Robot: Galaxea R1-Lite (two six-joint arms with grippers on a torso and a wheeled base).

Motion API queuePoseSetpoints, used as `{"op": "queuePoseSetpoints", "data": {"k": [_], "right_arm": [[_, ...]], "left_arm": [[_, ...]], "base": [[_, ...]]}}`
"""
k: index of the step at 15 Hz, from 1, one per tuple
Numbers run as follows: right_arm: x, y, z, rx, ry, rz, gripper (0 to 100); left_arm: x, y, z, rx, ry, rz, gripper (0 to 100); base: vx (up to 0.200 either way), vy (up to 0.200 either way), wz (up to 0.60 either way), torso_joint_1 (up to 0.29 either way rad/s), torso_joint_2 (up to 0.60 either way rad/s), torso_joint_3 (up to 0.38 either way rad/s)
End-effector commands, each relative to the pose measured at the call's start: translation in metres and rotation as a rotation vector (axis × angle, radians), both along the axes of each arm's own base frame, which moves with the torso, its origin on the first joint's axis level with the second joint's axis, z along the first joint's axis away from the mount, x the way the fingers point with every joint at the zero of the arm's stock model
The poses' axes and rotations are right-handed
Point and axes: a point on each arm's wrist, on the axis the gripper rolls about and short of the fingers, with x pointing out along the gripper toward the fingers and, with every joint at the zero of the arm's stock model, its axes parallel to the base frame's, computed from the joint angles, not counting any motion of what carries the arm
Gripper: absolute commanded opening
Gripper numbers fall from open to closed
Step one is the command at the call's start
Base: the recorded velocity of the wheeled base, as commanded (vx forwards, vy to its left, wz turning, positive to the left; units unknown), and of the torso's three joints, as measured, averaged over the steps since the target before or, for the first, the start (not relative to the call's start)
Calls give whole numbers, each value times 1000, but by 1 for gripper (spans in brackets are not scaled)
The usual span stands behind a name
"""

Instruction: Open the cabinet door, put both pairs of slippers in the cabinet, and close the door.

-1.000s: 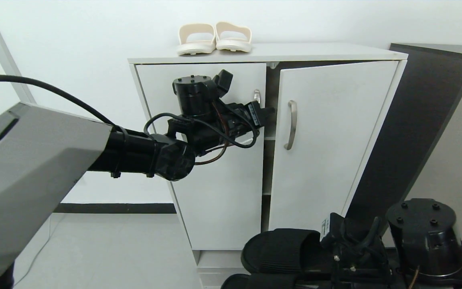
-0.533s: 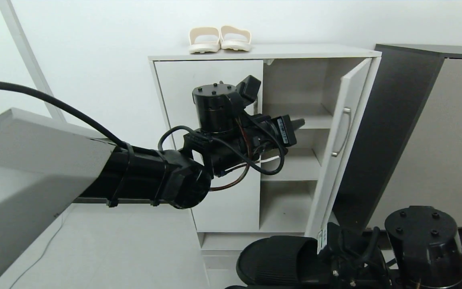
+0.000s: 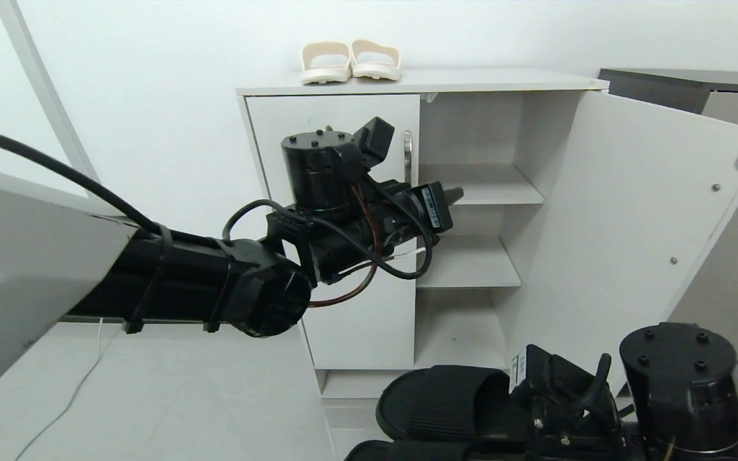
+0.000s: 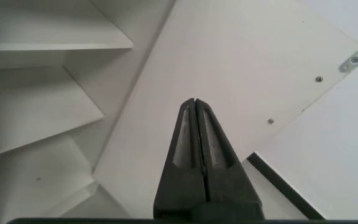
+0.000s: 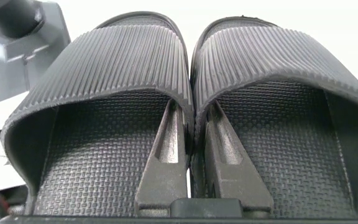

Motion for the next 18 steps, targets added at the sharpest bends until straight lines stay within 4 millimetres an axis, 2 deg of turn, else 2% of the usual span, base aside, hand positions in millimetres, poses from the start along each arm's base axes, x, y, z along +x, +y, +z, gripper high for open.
{"op": "queuePoseSetpoints", "data": {"k": [1, 3, 4, 6, 7, 8, 10, 11, 12, 13, 14, 15, 16, 18], "right_arm": [[9, -7, 2, 14, -11, -48, 0], [17, -18, 1, 22, 0, -128, 0], [25, -28, 1, 46, 33, -271, 0], [38, -28, 3, 57, 39, -464, 0], [50, -23, 7, 60, 10, -579, 0], [55, -20, 9, 64, -3, -622, 0], [70, -11, 11, 67, -36, -763, 0], [76, -8, 10, 58, -52, -813, 0], [85, -4, 5, 35, -75, -891, 0], [87, -3, 1, 18, -79, -916, 0], [87, -2, 0, 12, -78, -919, 0], [88, -2, -2, 6, -75, -919, 0], [88, -2, -3, 4, -75, -919, 0], [87, -2, -4, 1, -72, -919, 0]], "left_arm": [[-13, 32, 17, 7, -37, 71, 0], [-30, 61, 25, 17, -49, 169, 0], [-57, 91, 30, 20, -54, 267, 0], [-97, 129, 29, 54, -80, 366, 0], [-130, 155, 21, 117, -102, 453, 0], [-147, 166, 17, 144, -113, 499, 0], [-201, 199, 3, 230, -117, 692, 0], [-220, 211, -3, 250, -118, 762, 0], [-248, 233, -18, 271, -96, 872, 0], [-265, 244, -30, 276, -84, 947, 0], [-274, 248, -36, 279, -78, 982, 0], [-300, 258, -49, 259, -96, 1099, 0], [-308, 260, -54, 258, -95, 1145, 0], [-331, 261, -83, 275, -73, 1222, 0]], "base": [[0, 0, 0, 0, 0, 0], [0, 0, 0, 0, 0, 0], [0, 0, 0, 0, 0, 0], [0, 0, 0, 0, 0, 0], [0, 0, 0, 0, 0, 0], [0, 0, 0, 0, 0, 0], [0, 0, 0, 0, 0, 0], [0, 0, 0, 0, 0, 0], [0, 0, 0, 0, 0, 0], [0, 0, 0, 0, 0, 0], [0, 0, 0, 0, 0, 0], [0, 0, 0, 0, 0, 0], [0, 0, 0, 0, 0, 0], [0, 0, 0, 0, 0, 0]]}}
